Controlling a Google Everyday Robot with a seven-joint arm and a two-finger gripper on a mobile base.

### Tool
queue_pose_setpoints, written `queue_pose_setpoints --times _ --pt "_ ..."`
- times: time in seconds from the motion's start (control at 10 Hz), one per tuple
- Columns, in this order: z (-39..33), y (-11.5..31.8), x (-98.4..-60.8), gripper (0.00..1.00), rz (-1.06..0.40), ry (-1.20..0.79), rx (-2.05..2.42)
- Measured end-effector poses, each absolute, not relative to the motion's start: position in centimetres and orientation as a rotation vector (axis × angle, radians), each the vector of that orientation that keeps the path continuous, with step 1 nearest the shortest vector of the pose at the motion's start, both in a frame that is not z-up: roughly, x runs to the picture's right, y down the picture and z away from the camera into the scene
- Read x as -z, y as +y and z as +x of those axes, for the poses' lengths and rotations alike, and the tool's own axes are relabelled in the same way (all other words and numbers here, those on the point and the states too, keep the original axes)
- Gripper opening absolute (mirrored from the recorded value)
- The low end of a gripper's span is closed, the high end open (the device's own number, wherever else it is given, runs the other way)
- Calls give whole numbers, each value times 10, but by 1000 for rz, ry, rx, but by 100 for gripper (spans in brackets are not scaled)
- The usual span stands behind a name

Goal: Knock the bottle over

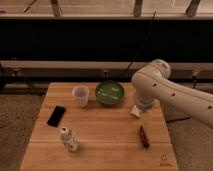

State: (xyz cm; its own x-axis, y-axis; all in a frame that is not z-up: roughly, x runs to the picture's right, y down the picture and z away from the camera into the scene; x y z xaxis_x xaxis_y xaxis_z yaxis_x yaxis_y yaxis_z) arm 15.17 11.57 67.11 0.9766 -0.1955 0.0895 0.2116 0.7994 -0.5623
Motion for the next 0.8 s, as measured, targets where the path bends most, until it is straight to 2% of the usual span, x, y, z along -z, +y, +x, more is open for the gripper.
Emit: queue_pose_setpoints --times 0.8 --pt "74 136 -665 80 -600 -88 377"
